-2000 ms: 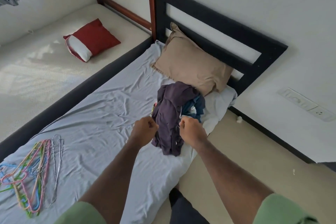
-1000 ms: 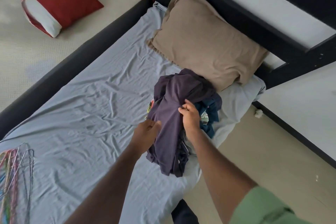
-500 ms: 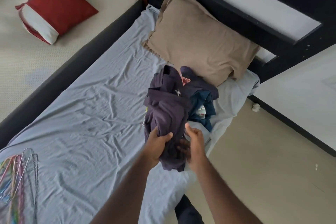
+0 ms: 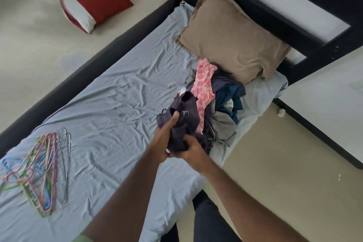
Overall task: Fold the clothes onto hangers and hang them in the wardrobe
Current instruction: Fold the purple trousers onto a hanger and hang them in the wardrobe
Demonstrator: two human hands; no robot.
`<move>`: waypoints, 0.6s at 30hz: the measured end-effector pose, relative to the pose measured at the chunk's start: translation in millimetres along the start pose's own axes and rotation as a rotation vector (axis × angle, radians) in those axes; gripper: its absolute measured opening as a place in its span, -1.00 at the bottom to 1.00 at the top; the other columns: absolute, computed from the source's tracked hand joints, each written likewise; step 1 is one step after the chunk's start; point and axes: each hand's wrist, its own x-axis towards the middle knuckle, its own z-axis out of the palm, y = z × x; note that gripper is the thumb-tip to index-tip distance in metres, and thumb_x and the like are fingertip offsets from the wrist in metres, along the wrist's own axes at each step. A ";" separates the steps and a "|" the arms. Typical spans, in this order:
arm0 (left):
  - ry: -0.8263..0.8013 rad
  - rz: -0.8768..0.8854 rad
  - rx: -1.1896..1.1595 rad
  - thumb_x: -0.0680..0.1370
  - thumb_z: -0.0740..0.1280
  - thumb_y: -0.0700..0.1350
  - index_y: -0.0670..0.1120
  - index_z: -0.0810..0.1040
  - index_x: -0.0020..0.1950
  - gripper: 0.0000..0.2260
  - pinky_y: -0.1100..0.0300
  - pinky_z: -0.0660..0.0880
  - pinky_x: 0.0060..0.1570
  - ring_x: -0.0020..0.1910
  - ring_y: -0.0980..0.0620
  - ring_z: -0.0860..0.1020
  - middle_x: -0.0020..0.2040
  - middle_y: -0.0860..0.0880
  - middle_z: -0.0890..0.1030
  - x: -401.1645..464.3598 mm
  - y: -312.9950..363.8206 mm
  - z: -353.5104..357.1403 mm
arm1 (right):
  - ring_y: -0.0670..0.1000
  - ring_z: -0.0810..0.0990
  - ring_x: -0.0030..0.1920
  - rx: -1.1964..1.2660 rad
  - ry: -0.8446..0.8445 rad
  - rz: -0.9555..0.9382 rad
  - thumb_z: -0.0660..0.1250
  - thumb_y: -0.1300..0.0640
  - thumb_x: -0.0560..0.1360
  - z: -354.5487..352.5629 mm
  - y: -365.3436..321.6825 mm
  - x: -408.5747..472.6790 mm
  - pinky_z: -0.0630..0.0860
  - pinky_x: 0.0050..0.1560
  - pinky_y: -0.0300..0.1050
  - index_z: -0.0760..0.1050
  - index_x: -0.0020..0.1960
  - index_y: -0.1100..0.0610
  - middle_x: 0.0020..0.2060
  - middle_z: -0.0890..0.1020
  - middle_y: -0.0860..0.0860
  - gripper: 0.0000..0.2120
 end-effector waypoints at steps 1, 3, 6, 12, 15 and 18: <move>-0.026 0.017 -0.040 0.33 0.63 0.14 -0.13 0.62 0.22 -0.42 -0.05 0.62 0.04 0.09 -0.18 0.68 0.16 -0.20 0.68 -6.7 -0.9 -8.4 | -0.02 0.64 -0.03 -0.108 -0.066 0.004 0.53 0.21 0.35 8.2 8.5 -12.0 0.58 0.09 -0.01 0.62 0.12 0.16 -0.07 0.70 0.00 -0.65; 0.023 0.029 0.130 0.37 0.60 -0.23 -0.21 0.48 0.25 -0.49 -0.01 0.65 -0.07 0.04 -0.20 0.68 0.17 -0.26 0.64 -21.6 -7.5 -27.1 | -0.09 0.57 -0.07 -0.245 -0.186 0.011 0.48 0.14 0.34 18.0 20.1 -33.4 0.51 0.03 -0.08 0.61 0.03 0.07 -0.13 0.63 -0.10 -0.73; 0.029 0.082 0.316 0.41 0.41 -0.42 -0.09 0.42 0.14 -0.59 0.11 0.62 -0.22 -0.06 -0.08 0.66 0.09 -0.21 0.61 -48.4 -23.5 -48.3 | -0.01 0.53 -0.26 -0.018 -0.130 0.013 0.40 0.18 0.35 31.2 15.8 -60.4 0.46 -0.22 -0.12 0.61 -0.15 0.25 -0.31 0.57 0.02 -0.86; -0.150 0.206 0.501 0.21 0.39 -0.25 0.00 0.53 0.18 -0.46 -0.01 0.61 -0.09 -0.01 -0.24 0.67 0.00 -0.25 0.67 -92.5 -24.9 -95.4 | 0.13 0.59 -0.16 0.541 0.610 0.298 0.45 -0.01 0.53 17.3 12.7 -42.3 0.52 -0.08 0.18 0.53 0.03 0.15 -0.13 0.60 0.11 -0.76; -0.256 0.249 0.653 0.29 0.42 -0.35 0.03 0.55 0.10 -0.55 0.11 0.59 -0.22 -0.17 -0.11 0.67 -0.14 -0.17 0.66 -115.8 -7.3 -102.8 | 0.16 0.61 -0.04 0.591 0.419 0.368 0.48 0.19 0.46 14.0 5.6 -34.1 0.55 -0.11 0.06 0.35 0.43 -0.06 0.20 0.57 0.16 -0.39; -0.320 0.300 0.641 0.32 0.37 -0.41 -0.02 0.55 0.05 -0.60 0.18 0.55 -0.29 -0.22 -0.01 0.63 -0.19 -0.09 0.64 -140.4 14.8 -110.1 | 0.08 0.55 -0.26 0.570 0.317 0.343 0.35 0.40 0.43 15.0 -1.7 -33.4 0.51 -0.32 -0.07 0.17 0.52 -0.19 0.17 0.50 0.23 -0.17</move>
